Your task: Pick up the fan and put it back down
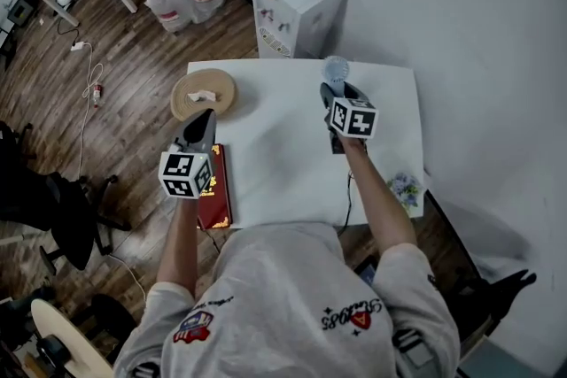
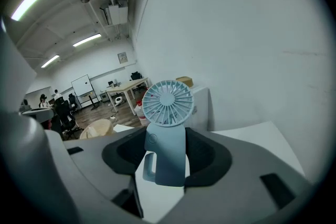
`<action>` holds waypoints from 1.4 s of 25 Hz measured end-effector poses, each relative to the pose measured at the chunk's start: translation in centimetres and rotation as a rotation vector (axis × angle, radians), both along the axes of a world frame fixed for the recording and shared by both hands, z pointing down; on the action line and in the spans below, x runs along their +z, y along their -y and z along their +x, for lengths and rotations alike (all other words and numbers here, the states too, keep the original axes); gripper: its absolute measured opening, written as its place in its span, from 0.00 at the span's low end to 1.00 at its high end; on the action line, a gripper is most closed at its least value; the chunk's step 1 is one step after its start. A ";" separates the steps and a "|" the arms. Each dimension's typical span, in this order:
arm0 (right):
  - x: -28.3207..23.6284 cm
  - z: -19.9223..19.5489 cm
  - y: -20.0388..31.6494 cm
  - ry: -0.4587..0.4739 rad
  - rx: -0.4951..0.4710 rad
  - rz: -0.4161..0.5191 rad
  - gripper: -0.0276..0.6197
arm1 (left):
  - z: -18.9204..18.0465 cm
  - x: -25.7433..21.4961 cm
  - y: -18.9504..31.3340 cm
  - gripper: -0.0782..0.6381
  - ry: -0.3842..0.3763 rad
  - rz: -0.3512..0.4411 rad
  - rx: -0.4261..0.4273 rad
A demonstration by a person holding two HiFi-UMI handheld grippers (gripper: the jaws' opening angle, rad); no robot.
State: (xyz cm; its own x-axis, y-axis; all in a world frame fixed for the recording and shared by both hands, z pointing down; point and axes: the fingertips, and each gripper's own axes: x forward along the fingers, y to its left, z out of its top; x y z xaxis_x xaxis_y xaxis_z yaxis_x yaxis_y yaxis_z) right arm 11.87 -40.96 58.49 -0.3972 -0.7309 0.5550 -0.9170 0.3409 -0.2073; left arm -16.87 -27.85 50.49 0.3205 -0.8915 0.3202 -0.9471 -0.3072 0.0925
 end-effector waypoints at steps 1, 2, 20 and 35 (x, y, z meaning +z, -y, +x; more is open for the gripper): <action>-1.0 0.0 -0.2 0.008 -0.010 0.020 0.38 | 0.3 -0.4 0.2 0.12 0.001 0.008 0.005; -2.0 0.0 -0.4 0.015 -0.020 0.041 0.38 | 0.5 -0.8 0.4 0.12 0.001 0.014 0.010; -17.7 -0.6 -5.2 0.020 -0.114 0.413 0.38 | 4.3 -4.8 2.7 0.12 0.011 0.100 0.082; -16.9 -0.3 -6.0 0.000 -0.114 0.419 0.38 | 4.5 -4.1 2.4 0.12 0.004 0.084 0.087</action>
